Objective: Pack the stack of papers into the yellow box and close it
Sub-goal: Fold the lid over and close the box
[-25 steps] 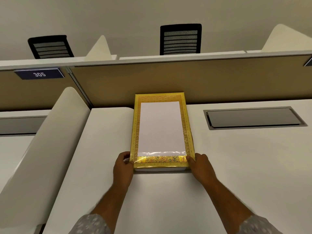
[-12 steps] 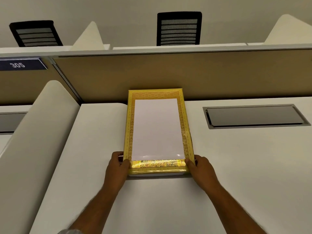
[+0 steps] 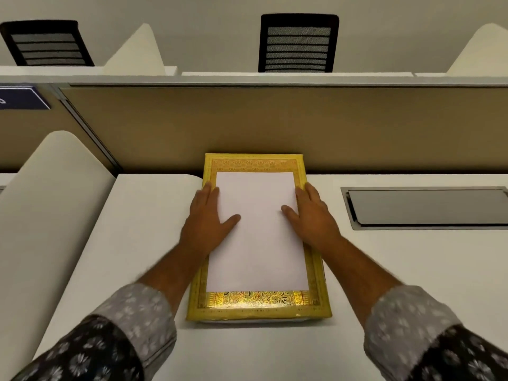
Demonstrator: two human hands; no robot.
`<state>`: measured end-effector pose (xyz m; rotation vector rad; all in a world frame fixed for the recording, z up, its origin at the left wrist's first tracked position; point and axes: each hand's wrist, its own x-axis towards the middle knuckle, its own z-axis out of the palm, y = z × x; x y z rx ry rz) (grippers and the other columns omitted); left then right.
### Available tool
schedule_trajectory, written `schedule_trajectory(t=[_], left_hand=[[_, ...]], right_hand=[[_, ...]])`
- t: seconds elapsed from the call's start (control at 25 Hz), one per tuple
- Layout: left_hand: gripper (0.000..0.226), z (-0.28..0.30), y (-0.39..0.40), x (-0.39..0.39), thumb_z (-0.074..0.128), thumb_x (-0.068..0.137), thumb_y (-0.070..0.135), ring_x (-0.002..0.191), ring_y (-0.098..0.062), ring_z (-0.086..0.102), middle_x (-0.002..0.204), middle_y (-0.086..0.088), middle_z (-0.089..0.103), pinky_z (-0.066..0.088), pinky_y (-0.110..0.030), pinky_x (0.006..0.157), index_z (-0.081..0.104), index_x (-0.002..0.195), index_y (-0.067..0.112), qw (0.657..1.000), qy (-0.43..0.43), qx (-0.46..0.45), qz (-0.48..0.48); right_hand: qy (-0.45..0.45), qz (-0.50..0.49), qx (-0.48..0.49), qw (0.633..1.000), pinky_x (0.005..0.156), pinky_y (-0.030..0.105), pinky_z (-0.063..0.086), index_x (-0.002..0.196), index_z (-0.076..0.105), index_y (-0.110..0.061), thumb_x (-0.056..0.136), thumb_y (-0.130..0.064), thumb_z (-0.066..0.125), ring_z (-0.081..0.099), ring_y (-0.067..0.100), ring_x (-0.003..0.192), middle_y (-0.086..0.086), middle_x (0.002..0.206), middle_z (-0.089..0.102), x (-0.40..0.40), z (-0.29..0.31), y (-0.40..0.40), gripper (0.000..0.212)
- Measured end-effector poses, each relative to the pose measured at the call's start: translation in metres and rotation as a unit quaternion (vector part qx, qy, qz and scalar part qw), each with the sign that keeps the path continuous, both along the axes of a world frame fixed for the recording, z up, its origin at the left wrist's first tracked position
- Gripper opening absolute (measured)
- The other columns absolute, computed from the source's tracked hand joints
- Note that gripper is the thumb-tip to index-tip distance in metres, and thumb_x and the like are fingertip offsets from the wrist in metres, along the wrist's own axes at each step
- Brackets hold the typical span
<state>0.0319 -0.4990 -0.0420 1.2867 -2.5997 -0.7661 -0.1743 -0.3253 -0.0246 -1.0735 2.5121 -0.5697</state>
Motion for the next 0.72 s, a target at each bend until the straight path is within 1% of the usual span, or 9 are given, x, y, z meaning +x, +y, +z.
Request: schedule_trajectory(t=[0.08,0.16,0.28,0.36,0.44,0.52,0.6,0.68,0.72], left_hand=[[0.098,-0.008,-0.018,-0.020,0.059,0.093,0.070,0.165,-0.023,0.005,0.179,0.003,0.005,0.026,-0.049,0.128,0.021,0.168,0.021,1.000,-0.007,-0.005,0.008],[0.097,-0.019,-0.028,-0.030,0.055,0.091,0.074,0.165,-0.023,0.008,0.179,0.005,0.007,0.033,-0.050,0.124,0.024,0.167,0.022,0.999,-0.012,-0.027,0.018],[0.097,-0.034,-0.030,-0.030,0.046,0.090,0.080,0.164,-0.022,0.009,0.179,0.009,0.006,0.043,-0.051,0.116,0.022,0.166,0.025,0.997,-0.034,-0.067,0.016],[0.096,-0.033,-0.028,-0.030,0.046,0.091,0.079,0.164,-0.022,0.010,0.179,0.010,0.005,0.043,-0.051,0.115,0.020,0.167,0.025,0.997,-0.033,-0.065,0.010],[0.094,-0.027,-0.024,-0.027,0.047,0.094,0.076,0.164,-0.024,0.010,0.179,0.007,0.006,0.041,-0.051,0.117,0.021,0.168,0.024,0.997,-0.031,-0.067,0.008],[0.091,-0.024,-0.013,-0.017,0.046,0.096,0.073,0.165,-0.025,0.011,0.179,0.004,0.007,0.040,-0.052,0.120,0.021,0.168,0.023,0.997,-0.036,-0.072,0.006],[0.090,-0.025,0.009,0.002,0.044,0.097,0.073,0.165,-0.025,0.012,0.179,0.003,0.007,0.040,-0.052,0.121,0.020,0.168,0.023,0.997,-0.035,-0.070,0.010],[0.093,-0.026,0.039,0.026,0.040,0.094,0.078,0.164,-0.025,0.014,0.179,0.004,0.004,0.040,-0.052,0.121,0.016,0.168,0.026,0.996,-0.050,-0.066,0.017],[0.096,-0.025,0.056,0.038,0.034,0.093,0.082,0.164,-0.025,0.013,0.180,0.005,0.001,0.039,-0.051,0.121,0.012,0.169,0.028,0.996,-0.061,-0.064,0.020]], right_hand=[[0.002,0.011,0.020,1.000,0.116,0.055,0.044,0.166,0.023,-0.021,0.104,-0.059,0.047,0.035,0.040,0.153,0.002,0.178,0.009,-0.017,-0.010,-0.019,0.077],[0.018,0.007,0.046,0.999,0.113,0.055,0.046,0.167,0.018,-0.020,0.104,-0.062,0.044,0.036,0.040,0.150,0.000,0.178,0.005,-0.024,-0.021,-0.033,0.080],[0.077,-0.005,0.075,0.994,0.105,0.052,0.047,0.168,0.015,-0.020,0.104,-0.064,0.036,0.040,0.038,0.145,0.000,0.179,0.002,-0.020,-0.039,-0.038,0.080],[0.102,-0.010,0.067,0.993,0.103,0.051,0.048,0.169,0.014,-0.021,0.104,-0.065,0.033,0.042,0.037,0.143,0.000,0.179,0.001,-0.018,-0.046,-0.037,0.080],[0.088,-0.001,0.060,0.994,0.106,0.053,0.046,0.169,0.010,-0.022,0.104,-0.066,0.034,0.041,0.038,0.145,-0.001,0.179,-0.002,-0.021,-0.046,-0.036,0.082],[0.029,0.013,0.049,0.998,0.113,0.055,0.043,0.170,0.003,-0.024,0.103,-0.068,0.039,0.036,0.039,0.151,-0.002,0.179,-0.008,-0.024,-0.042,-0.029,0.088],[-0.010,0.011,0.027,1.000,0.118,0.056,0.040,0.170,0.003,-0.024,0.101,-0.068,0.044,0.033,0.040,0.155,0.000,0.179,-0.010,-0.017,-0.040,-0.015,0.092],[-0.003,-0.013,0.013,1.000,0.118,0.054,0.040,0.169,0.007,-0.022,0.101,-0.068,0.044,0.033,0.039,0.156,0.003,0.179,-0.007,0.005,-0.040,0.008,0.091],[0.008,-0.025,0.007,1.000,0.119,0.052,0.040,0.169,0.008,-0.022,0.101,-0.069,0.042,0.033,0.037,0.157,0.004,0.179,-0.005,0.021,-0.040,0.022,0.091]])
